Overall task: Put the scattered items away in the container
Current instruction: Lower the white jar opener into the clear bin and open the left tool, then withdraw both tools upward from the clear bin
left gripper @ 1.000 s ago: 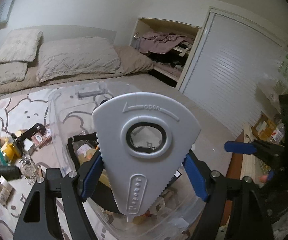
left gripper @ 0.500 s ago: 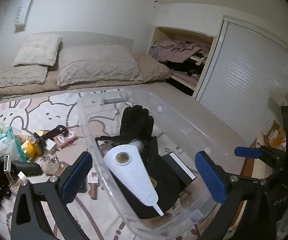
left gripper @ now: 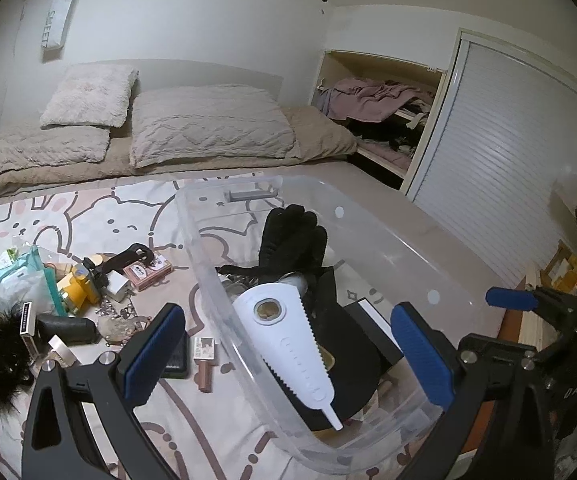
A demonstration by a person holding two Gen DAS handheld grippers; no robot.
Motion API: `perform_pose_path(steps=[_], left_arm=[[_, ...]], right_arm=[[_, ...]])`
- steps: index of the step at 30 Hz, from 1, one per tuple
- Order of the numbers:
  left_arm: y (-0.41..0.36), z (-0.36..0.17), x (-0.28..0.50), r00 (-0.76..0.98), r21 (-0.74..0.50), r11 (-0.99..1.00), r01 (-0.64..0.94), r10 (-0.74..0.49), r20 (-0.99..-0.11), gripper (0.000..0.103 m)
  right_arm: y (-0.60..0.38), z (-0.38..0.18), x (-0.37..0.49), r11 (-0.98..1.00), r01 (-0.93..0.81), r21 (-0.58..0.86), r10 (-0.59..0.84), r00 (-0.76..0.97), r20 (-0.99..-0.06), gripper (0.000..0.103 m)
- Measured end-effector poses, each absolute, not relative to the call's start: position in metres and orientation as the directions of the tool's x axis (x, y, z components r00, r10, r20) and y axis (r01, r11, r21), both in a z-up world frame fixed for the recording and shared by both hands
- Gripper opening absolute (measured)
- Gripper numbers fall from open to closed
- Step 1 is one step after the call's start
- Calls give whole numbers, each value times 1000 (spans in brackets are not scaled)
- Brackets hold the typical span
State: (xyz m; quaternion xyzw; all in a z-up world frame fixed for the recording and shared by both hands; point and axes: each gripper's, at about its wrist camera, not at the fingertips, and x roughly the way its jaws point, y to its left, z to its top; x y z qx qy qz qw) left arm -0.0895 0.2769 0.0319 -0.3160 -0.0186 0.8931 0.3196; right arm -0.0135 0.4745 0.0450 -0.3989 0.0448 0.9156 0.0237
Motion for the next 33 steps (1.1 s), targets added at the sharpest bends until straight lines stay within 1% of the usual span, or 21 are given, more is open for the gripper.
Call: perform_pose_path(steps=[6,13,20,33], left_arm=[[274,31,-87,-606,-203,-807,-555,559,-566,103],[273,28,-81,-630,-134,-827,-547,511,-584,103],[266,29,-78,-645,-124,-841,-527,490,-587,103],[239,29,-76,-671,-131,-866,-483,461,-581,103]], right_arm=[[478,46,-13,-993,-96,62,22,-695,-719,103],[479,44,-14,-992,-103,75,18,-694,-720,103],[478,44,-14,-992,-103,74,19,-700,-714,103],[468,46,-12,-992,-115,52,51,-742,-669,103]])
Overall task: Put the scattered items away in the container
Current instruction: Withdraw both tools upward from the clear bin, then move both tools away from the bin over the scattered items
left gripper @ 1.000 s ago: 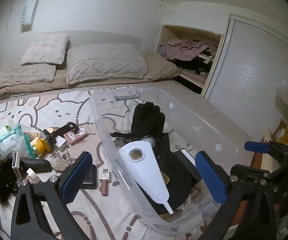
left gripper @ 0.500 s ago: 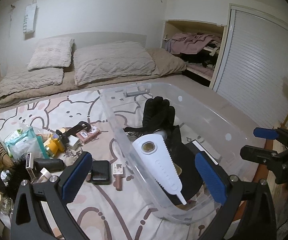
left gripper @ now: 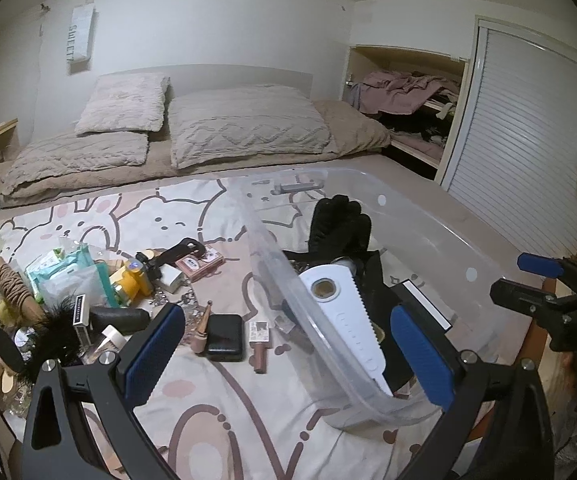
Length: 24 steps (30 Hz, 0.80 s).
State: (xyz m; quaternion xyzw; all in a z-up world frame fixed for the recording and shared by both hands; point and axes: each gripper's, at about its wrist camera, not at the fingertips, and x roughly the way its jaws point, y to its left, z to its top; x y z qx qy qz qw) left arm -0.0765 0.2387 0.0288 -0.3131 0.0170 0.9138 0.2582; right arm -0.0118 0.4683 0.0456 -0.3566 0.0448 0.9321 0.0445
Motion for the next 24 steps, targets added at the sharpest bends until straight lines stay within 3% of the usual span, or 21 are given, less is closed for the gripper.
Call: perform_pose_path(steps=[14,24], left_arm=[[175,37,-79,-731,-118,-908,-401,395,-556,103],[128,45,-79,-776,-99,-934,-343,341,-531,103]], right_arm=[[424,55,-14,-998,-61,-35,70,-795,-603,103],[396,64,-19,-999,-34,-8,32,-819,-573,103]])
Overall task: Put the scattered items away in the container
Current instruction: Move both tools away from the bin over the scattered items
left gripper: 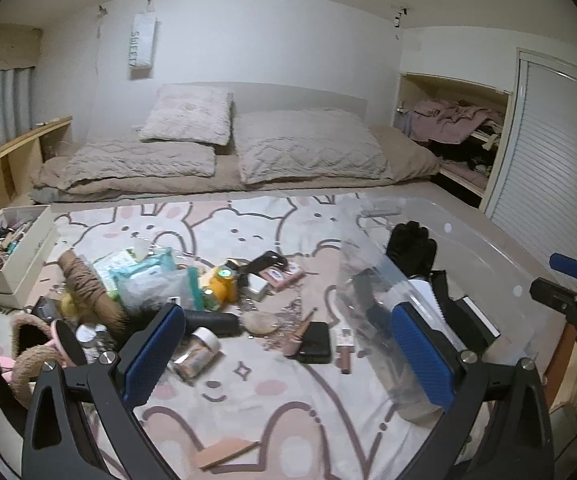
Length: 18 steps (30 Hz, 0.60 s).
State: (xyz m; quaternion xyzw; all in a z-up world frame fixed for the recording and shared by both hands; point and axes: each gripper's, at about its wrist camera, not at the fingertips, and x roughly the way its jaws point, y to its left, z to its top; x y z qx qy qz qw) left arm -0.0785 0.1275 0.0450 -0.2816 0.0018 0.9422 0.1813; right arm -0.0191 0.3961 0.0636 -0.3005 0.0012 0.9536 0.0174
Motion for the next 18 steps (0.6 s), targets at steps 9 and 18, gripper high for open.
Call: perform_pose_path(steps=[9,18], left_arm=[[84,47,-75,-799,-110,-948,-299,312,-514,103],[48,49,-70,-825,-90,-965,-245,256,-503,103]], right_arm=[[366,66,-23,-1000,-13,19,1,-834,-552,103],[335,71,-23,-999,20,31,-33,-863,-505,103]])
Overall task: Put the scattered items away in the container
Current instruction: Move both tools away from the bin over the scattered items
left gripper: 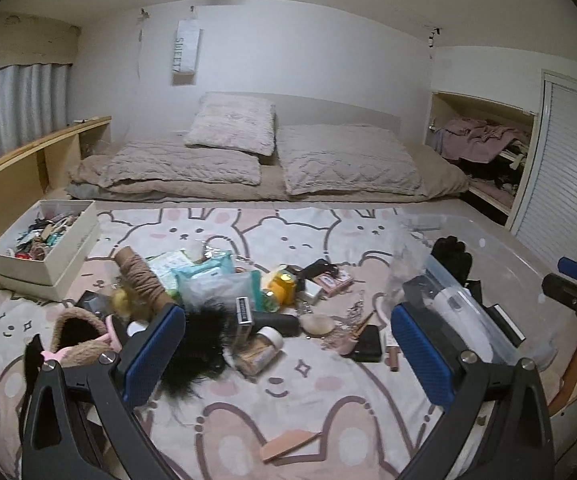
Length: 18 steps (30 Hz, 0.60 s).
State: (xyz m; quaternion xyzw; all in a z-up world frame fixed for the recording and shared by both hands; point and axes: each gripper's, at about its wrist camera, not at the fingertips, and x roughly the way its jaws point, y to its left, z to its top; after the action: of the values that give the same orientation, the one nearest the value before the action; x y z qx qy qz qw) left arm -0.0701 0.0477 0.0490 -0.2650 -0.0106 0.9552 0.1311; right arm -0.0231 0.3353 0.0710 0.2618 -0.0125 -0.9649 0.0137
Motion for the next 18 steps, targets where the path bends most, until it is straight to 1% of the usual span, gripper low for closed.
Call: perform_pose_path(steps=[12,14,18], left_arm=[[18,39,-70,-829,-103,-974,-204,228,-511,103],[15,36,-71,-829,-112,-974,-198,227,-512,103],[11,25,-73,-820,-123,-973,-195,230,-523,103]], right_arm=[[299,67,-23,-996,86,32,-91,-883,-461,103],[293,60,-22,-993,111,51,-122,-885,-450,103],[277,41,-25,-989,142,50,-149,-873,-465,103]])
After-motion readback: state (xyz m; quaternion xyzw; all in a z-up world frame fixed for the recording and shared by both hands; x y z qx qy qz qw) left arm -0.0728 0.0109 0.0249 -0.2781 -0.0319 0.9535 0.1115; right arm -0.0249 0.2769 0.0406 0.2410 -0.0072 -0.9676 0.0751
